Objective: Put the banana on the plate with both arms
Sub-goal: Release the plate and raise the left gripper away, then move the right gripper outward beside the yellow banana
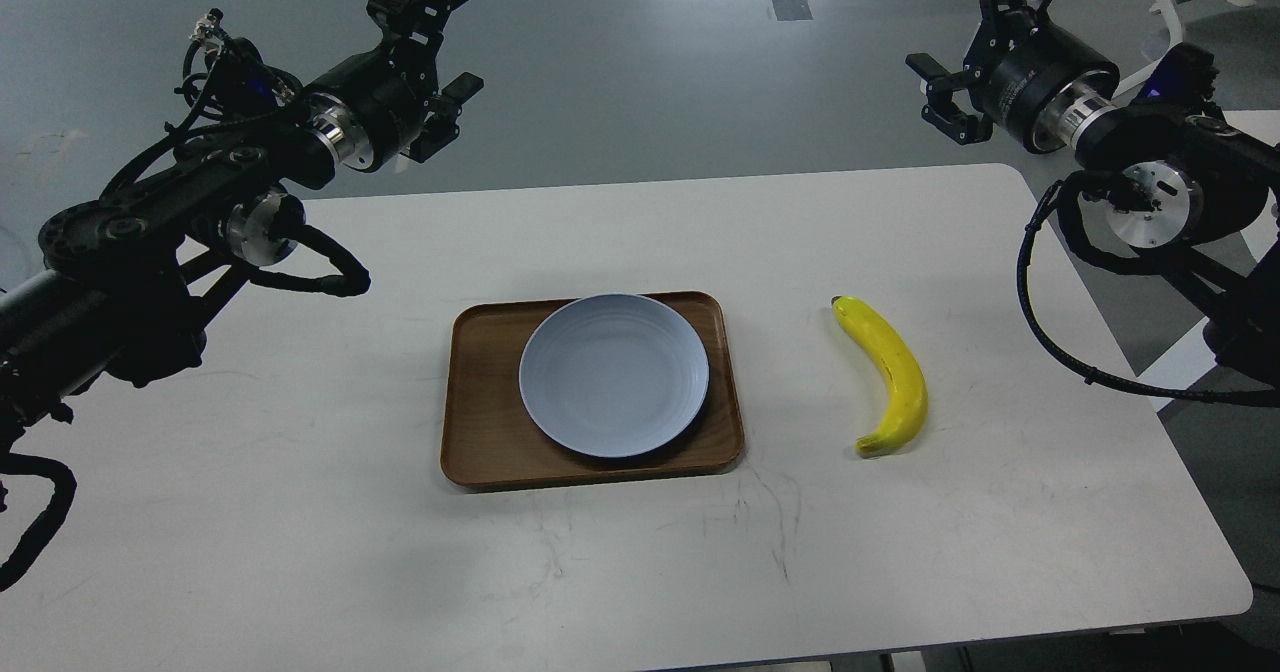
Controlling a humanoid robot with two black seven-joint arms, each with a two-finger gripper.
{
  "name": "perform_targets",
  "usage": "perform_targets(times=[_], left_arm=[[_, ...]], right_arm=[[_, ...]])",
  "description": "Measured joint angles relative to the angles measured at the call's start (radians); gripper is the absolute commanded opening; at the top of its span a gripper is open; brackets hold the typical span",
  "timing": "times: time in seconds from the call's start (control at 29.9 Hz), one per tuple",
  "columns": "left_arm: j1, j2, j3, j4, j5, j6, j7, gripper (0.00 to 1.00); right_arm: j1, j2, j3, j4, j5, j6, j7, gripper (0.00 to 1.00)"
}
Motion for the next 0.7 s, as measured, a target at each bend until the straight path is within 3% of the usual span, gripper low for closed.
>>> perform_targets(times=[0.07,0.17,0.7], left_arm=[[0.016,0.002,-0.011,-0.002,-0.049,-0.025,0.041,0.98],[0.033,0.003,-0.016,-0.005,-0.085,-0.036,0.064,0.98],[0.058,-0.008,-0.015,0.005,-0.098,-0.043,0.096,0.98]], right_arm=[[-0.003,0.002,-0.004,0.000,0.000,0.003,-0.001,1.00],[-0.008,0.006,-0.007,-0.006,0.000,0.006,-0.001,1.00],[-0.022,0.124,-0.061,-0.030,-0.005,0.000,-0.034,1.00]])
